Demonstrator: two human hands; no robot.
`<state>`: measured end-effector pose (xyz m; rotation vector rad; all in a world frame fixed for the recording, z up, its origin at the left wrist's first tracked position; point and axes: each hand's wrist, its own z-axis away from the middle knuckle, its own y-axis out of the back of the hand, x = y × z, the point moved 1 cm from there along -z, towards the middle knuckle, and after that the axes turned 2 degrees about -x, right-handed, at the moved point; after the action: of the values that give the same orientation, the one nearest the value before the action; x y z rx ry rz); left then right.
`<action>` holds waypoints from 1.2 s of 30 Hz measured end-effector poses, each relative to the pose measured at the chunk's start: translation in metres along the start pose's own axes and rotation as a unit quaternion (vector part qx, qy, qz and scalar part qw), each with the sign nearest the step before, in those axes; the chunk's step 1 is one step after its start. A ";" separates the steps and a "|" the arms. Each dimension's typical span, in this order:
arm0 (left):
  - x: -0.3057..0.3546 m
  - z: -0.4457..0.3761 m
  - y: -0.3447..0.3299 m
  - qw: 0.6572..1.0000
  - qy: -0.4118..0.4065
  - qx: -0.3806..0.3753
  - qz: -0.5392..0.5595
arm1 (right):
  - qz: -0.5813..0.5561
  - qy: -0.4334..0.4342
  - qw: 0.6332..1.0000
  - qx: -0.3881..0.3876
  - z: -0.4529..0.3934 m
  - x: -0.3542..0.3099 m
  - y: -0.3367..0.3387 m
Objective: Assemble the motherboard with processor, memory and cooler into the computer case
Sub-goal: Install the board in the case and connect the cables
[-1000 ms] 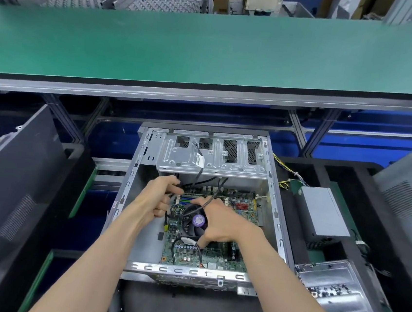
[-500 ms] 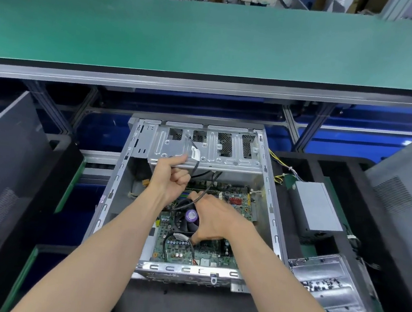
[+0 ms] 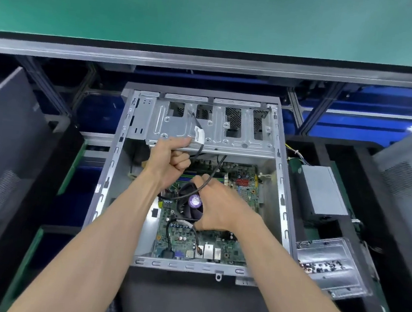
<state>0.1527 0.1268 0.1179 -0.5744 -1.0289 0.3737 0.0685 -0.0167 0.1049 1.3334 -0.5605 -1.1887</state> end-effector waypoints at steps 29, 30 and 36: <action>0.006 0.036 -0.007 0.996 -0.033 -0.082 -0.012 | 0.042 -0.001 0.997 0.068 0.028 -0.022 0.008; 0.006 0.036 -0.007 0.996 -0.034 -0.082 -0.011 | 0.044 -0.003 0.997 0.068 0.028 -0.023 0.008; 0.005 0.035 -0.005 0.995 -0.036 -0.087 -0.018 | 0.048 -0.005 0.997 0.067 0.030 -0.025 0.009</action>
<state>0.1247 0.1349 0.1384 -0.7017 -1.1477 0.2753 0.0360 -0.0091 0.1278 1.3988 -0.7133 -1.0952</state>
